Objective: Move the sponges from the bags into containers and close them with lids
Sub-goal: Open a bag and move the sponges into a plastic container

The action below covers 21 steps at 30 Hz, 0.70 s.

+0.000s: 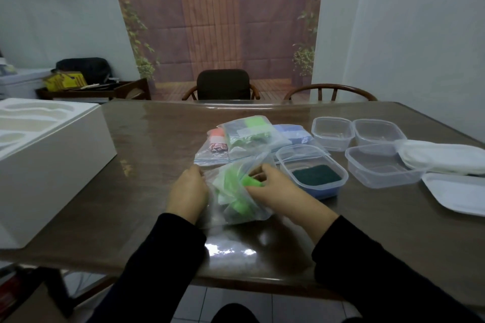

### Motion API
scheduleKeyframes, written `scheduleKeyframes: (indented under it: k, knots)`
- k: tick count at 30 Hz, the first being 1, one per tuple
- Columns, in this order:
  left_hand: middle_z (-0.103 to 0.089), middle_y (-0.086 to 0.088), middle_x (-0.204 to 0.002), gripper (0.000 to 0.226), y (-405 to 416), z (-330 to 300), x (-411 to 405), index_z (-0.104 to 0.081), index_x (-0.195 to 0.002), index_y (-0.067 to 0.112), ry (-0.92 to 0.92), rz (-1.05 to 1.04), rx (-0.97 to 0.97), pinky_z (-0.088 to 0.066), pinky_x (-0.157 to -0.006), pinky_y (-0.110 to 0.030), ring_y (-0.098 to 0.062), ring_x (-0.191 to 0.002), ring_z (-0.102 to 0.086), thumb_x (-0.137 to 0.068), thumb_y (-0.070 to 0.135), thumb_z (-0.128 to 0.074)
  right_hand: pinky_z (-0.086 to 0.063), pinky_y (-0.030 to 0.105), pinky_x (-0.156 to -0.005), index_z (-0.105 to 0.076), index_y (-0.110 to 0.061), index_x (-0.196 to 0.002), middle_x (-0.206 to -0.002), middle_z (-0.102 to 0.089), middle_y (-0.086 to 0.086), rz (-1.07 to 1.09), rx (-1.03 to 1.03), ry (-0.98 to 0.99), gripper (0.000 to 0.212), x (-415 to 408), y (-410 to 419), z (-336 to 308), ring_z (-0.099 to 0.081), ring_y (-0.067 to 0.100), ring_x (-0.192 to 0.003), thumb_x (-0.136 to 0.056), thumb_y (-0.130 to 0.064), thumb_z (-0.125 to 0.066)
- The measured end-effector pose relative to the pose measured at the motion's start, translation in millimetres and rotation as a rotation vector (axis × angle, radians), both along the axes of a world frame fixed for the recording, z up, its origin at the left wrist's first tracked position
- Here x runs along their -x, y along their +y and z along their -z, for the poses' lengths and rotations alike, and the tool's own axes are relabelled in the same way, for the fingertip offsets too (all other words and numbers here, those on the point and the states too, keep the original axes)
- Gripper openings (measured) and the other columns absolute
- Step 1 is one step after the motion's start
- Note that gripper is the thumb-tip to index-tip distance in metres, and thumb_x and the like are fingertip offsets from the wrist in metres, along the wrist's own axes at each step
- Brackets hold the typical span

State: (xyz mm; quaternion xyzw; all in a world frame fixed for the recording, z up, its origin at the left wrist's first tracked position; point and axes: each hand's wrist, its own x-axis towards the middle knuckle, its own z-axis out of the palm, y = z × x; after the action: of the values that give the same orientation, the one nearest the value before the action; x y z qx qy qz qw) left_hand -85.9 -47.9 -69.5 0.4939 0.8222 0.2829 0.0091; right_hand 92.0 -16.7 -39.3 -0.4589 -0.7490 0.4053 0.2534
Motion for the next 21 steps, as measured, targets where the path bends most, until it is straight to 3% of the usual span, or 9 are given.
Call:
scheduleKeyframes:
  k: [5,9,13,16,19,21]
  knots:
    - [-0.059,-0.023,-0.115,0.018,-1,-2,11,-0.052,-0.104,0.004,-0.018,-0.062,0.031,-0.042,-0.084,-0.040,-0.039,-0.106,-0.056,-0.092,0.013,-0.042,-0.049,0.029,-0.085,-0.055,-0.018,-0.109,-0.099,-0.055,-0.007,0.058,-0.068,0.222,0.029,-28,2,-17,-0.056,0.014,-0.094,-0.083,-0.017,-0.068]
    - [-0.053,-0.025,-0.120,0.027,-6,-10,11,-0.052,-0.110,-0.002,0.035,-0.092,0.050,-0.040,-0.092,-0.044,-0.042,-0.111,-0.051,-0.091,0.017,-0.047,-0.055,0.041,-0.083,-0.056,-0.031,-0.088,-0.104,-0.057,0.003,0.151,-0.041,0.391,0.015,-58,18,-27,-0.061,0.026,-0.099,-0.086,-0.019,-0.064]
    - [-0.049,-0.020,-0.127,0.046,-13,-33,-5,-0.047,-0.124,0.001,0.066,-0.079,0.008,-0.037,-0.096,-0.043,-0.040,-0.116,-0.045,-0.091,0.032,-0.053,-0.057,0.035,-0.071,-0.058,-0.022,-0.098,-0.115,-0.059,0.012,0.283,-0.065,0.496,0.011,-93,43,-38,-0.060,0.027,-0.099,-0.089,-0.016,-0.060]
    - [-0.050,-0.009,-0.130,0.044,-15,-55,-34,-0.048,-0.127,0.012,0.052,0.114,-0.072,-0.037,-0.098,-0.039,-0.031,-0.120,-0.046,-0.091,0.037,-0.052,-0.056,0.036,-0.074,-0.061,-0.025,-0.090,-0.111,-0.061,0.012,0.328,-0.119,0.537,0.012,-112,61,-43,-0.062,0.027,-0.097,-0.089,-0.013,-0.059]
    - [-0.053,0.002,-0.129,0.038,-10,-67,-70,-0.054,-0.123,0.021,0.077,0.418,-0.124,-0.038,-0.103,-0.037,-0.019,-0.118,-0.050,-0.091,0.040,-0.052,-0.051,0.019,-0.055,-0.059,-0.022,-0.098,-0.099,-0.056,0.005,0.355,-0.157,0.517,0.017,-119,74,-48,-0.055,0.012,-0.078,-0.092,-0.007,-0.052]
    - [-0.054,0.007,-0.130,0.039,3,-62,-93,-0.053,-0.124,0.026,0.157,0.592,-0.055,-0.032,-0.108,-0.038,-0.013,-0.123,-0.047,-0.092,0.047,-0.047,-0.050,0.025,-0.060,-0.059,-0.021,-0.101,-0.102,-0.055,0.006,0.352,-0.151,0.426,0.022,-118,83,-49,-0.054,0.014,-0.080,-0.092,-0.005,-0.047]
